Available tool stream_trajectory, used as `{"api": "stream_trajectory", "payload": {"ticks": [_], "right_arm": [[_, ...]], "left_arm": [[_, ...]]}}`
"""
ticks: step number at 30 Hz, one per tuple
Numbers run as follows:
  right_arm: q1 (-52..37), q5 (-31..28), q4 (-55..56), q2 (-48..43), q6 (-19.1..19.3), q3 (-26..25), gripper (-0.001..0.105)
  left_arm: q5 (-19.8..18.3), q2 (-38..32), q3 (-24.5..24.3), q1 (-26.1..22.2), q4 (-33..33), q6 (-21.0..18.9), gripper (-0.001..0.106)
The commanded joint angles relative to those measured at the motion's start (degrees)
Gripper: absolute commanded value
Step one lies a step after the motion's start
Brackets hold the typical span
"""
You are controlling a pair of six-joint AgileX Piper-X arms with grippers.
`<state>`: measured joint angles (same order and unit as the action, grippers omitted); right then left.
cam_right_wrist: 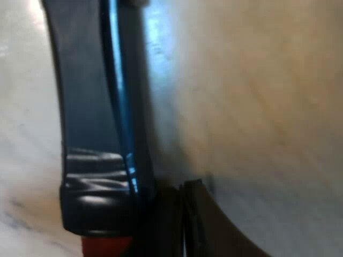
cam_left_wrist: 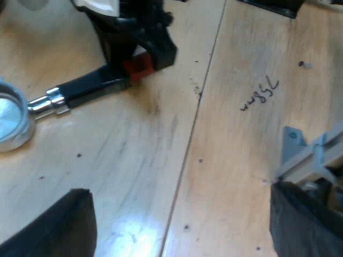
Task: Put the handle in the coffee machine
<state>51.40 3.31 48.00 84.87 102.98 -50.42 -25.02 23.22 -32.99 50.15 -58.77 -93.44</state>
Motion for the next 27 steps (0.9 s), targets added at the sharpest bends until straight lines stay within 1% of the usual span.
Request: {"api": "stream_trajectory", "payload": {"ticks": [1,2,4,7,8,10,13,19,23,24,25,26,27], "right_arm": [[2.33,0.41,0.4,0.13,-3.07,-0.11,0.0],[3.02,0.41,0.27,0.13,-3.93,-0.11,0.0],[4.9,0.41,-0.06,0.13,-6.3,-0.11,0.0],[7.06,0.41,-1.21,0.13,-9.52,-0.11,0.0],[7.52,0.41,-1.87,0.13,-10.31,-0.11,0.0],[8.97,0.41,-4.01,0.13,-13.65,-0.11,0.0],[10.78,0.41,-6.69,0.13,-17.23,-0.11,0.0],[14.38,0.41,-10.48,0.13,-21.51,-0.11,0.0],[15.65,0.41,-13.09,0.36,-23.72,-0.11,0.0],[15.97,0.93,-14.85,0.74,-25.43,-0.11,0.0],[16.14,1.57,-16.42,1.18,-26.15,-0.11,0.0],[16.19,2.02,-17.27,1.47,-26.26,-0.11,0.0],[16.17,2.6,-19.13,2.16,-27.41,-0.21,0.0]], "left_arm": [[3.13,-0.13,0.0,0.31,-1.86,-0.56,0.069],[4.03,-0.13,0.0,0.31,-2.24,-0.56,0.069],[7.9,-0.13,0.0,0.31,-4.17,-0.56,0.069],[10.0,-0.13,0.0,0.31,-4.85,-0.56,0.069],[10.01,-0.13,0.0,0.31,-4.84,-0.56,0.069],[10.0,-0.13,0.0,0.31,-4.84,-0.56,0.069],[10.0,-0.13,0.0,0.31,-5.19,-1.21,0.069],[10.3,-0.13,-1.86,0.31,-10.12,-1.48,0.069],[10.28,-0.13,-2.88,0.31,-10.4,-1.91,0.067],[10.28,-0.13,-3.08,0.31,-10.4,-1.98,0.067],[10.28,-0.13,-4.0,0.31,-10.4,-3.19,0.066],[10.28,-0.13,-4.16,0.31,-10.4,-3.4,0.066],[10.28,-0.13,-4.26,0.31,-10.4,-3.53,0.066]]}}
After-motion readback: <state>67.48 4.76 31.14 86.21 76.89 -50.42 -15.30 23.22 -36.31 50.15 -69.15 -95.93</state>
